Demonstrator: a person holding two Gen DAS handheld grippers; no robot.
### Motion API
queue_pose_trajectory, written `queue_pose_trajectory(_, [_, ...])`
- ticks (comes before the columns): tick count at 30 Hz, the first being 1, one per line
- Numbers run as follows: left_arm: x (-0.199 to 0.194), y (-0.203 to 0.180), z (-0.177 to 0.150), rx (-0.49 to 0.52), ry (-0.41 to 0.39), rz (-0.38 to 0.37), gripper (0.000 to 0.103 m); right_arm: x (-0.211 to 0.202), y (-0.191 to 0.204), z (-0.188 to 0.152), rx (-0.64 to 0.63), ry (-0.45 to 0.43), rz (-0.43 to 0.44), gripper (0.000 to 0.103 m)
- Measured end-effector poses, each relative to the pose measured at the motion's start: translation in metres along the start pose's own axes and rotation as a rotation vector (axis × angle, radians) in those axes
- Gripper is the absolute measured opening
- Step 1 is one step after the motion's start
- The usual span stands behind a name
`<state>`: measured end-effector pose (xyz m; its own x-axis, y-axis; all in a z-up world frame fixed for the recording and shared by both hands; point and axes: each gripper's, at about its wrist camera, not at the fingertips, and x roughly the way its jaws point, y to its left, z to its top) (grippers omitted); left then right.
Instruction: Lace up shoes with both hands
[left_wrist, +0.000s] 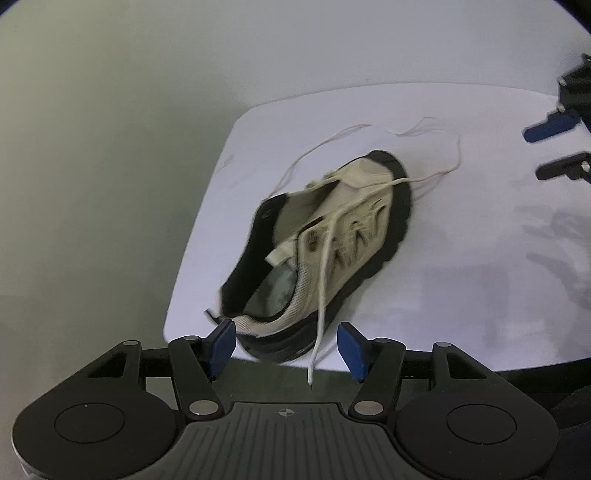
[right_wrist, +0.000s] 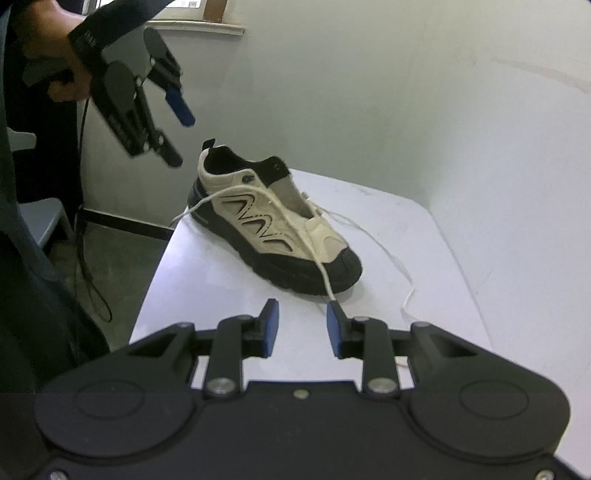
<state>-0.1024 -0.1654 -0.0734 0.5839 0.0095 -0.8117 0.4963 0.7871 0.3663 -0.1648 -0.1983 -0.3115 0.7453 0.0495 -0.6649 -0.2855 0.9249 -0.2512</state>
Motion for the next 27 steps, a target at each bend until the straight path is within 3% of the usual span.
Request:
queue_pose_trajectory(6, [0.005, -0.009, 0.004, 0.067, -0.062, -0.007, 0.058, -0.002, 0.009, 0.0, -0.041, 0.056, 0.004, 0.029])
queue_pose_trajectory(11, [0.022, -0.014, 0.006, 0.058, -0.091, -0.084, 0.052, -0.011, 0.02, 0.012, -0.056, 0.117, 0.013, 0.029])
queue_pose_trajectory(12, [0.027, -0.016, 0.006, 0.045, -0.077, -0.088, 0.046, -0.012, 0.021, 0.013, -0.057, 0.124, 0.01, 0.029])
queue_pose_trajectory(18, [0.058, -0.013, -0.024, -0.084, 0.003, -0.088, 0.045, -0.021, 0.025, 0.039, -0.039, 0.14, -0.012, 0.032])
queue_pose_trajectory(23, [0.09, 0.004, -0.046, -0.196, 0.075, -0.151, 0.045, -0.009, 0.022, 0.063, -0.122, 0.2, -0.029, 0.033])
queue_pose_trajectory(27, [0.107, 0.014, -0.057, -0.229, 0.039, -0.177, 0.039, -0.006, 0.014, 0.098, -0.149, 0.194, -0.059, 0.037])
